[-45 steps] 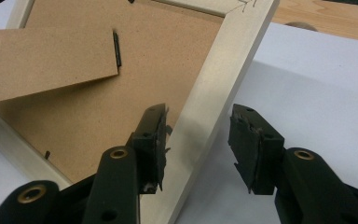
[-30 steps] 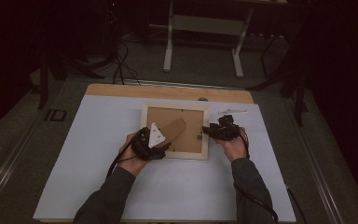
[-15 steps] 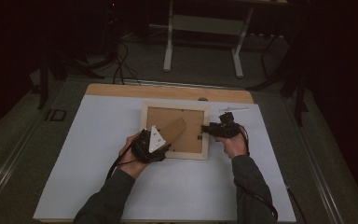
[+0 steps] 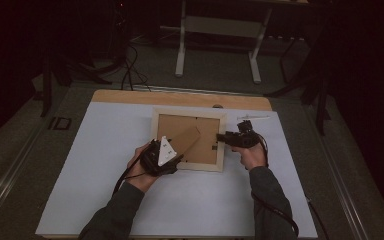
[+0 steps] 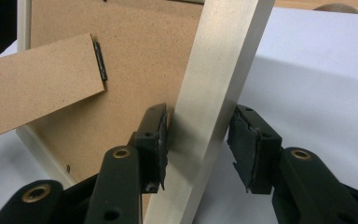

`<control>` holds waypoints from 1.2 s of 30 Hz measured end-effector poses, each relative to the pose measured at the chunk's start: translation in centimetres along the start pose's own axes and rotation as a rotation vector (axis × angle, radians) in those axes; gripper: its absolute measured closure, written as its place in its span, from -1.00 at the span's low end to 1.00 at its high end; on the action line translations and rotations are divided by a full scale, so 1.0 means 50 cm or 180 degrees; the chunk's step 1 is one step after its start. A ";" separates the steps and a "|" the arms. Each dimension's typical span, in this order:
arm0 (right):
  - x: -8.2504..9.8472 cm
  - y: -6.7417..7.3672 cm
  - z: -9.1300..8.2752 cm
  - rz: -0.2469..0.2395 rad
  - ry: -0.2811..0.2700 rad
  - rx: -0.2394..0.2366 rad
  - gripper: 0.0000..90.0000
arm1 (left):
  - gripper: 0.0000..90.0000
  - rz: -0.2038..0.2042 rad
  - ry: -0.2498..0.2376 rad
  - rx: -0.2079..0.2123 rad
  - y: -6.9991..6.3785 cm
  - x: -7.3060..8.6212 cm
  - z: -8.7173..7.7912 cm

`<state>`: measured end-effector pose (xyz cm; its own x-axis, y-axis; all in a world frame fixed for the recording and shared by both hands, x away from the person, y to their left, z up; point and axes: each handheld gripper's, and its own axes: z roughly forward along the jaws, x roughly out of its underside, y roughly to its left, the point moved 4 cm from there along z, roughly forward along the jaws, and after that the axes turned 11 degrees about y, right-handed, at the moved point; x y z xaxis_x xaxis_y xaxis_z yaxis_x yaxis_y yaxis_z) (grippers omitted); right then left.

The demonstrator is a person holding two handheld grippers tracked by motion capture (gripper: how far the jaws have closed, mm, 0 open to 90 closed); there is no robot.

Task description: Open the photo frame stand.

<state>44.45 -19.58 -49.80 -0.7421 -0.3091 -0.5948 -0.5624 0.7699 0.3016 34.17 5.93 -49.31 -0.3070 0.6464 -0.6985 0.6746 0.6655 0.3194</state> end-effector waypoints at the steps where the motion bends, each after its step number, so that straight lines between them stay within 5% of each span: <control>1: 0.000 0.001 0.000 0.0006 -0.0007 0.0003 0.28 | -0.16 -0.0018 -0.0009 0.0017 0.000 0.000 0.000; 14: 0.010 0.004 -0.002 0.0106 -0.0132 0.0016 0.31 | -0.17 -0.0235 0.0061 0.0264 0.014 0.005 0.006; 20: 0.013 0.006 -0.003 0.0099 -0.0169 0.0022 0.31 | -0.11 -0.0485 0.0091 0.0477 0.021 0.008 0.009; 27: 0.014 0.009 -0.005 0.0081 -0.0196 0.0037 0.31 | 0.10 -0.0967 0.0007 0.0962 0.047 0.011 0.002; 36: 0.014 0.013 -0.008 0.0037 -0.0212 0.0065 0.31 | 0.28 -0.1108 0.0136 0.1101 0.057 0.016 0.003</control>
<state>43.41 -19.52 -49.71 -0.7223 -0.2628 -0.6397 -0.5459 0.7846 0.2940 35.97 8.29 -49.06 -0.5762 0.4272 -0.6968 0.7083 0.6864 -0.1648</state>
